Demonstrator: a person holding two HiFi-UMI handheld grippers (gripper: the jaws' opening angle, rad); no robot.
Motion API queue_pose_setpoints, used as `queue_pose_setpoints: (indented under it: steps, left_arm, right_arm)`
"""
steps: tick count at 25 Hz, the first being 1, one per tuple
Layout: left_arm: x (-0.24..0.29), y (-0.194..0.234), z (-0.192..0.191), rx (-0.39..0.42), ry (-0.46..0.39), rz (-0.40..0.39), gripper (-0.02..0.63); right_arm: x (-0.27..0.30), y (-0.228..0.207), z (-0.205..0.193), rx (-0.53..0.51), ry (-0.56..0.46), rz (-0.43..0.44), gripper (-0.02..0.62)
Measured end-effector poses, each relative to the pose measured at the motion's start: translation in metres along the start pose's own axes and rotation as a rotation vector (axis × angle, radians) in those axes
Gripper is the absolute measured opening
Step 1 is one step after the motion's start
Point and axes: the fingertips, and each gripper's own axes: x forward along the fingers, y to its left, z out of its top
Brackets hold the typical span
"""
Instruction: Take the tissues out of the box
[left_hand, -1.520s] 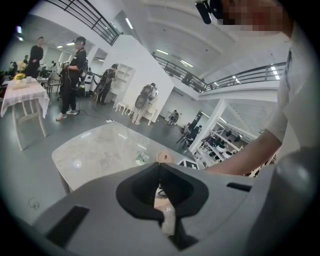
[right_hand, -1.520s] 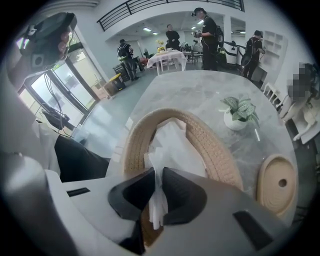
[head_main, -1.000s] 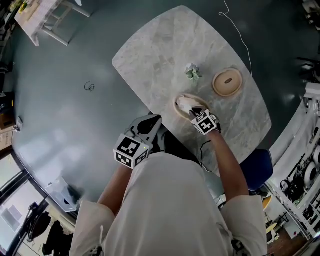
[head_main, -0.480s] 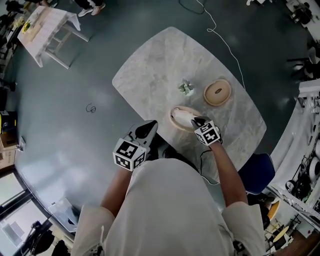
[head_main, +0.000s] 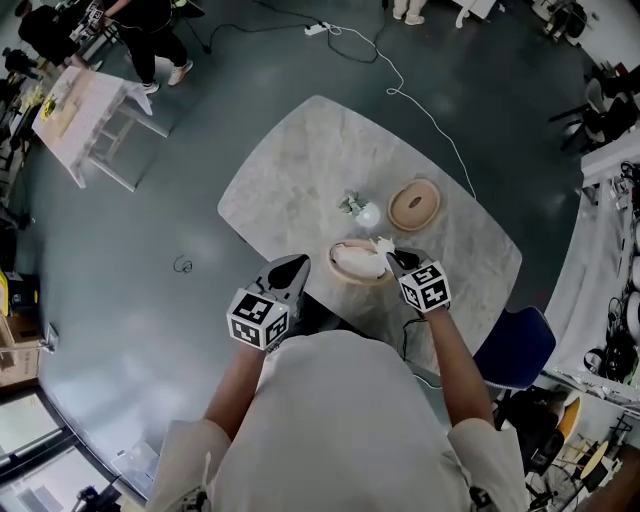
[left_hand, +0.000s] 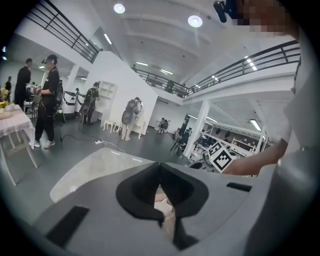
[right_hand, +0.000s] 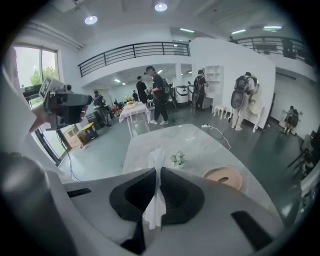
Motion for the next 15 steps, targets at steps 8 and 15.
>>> queue_pose_setpoints:
  steps: [8, 15]
  left_arm:
    - [0.004, -0.018, 0.039, 0.002, -0.063, -0.057, 0.009]
    - [0.010, -0.041, 0.071, 0.053, -0.106, -0.105, 0.009]
  right_arm:
    - [-0.081, -0.001, 0.059, 0.086, -0.277, -0.092, 0.041]
    - [-0.159, -0.005, 0.087, 0.144, -0.480, -0.177, 0.041]
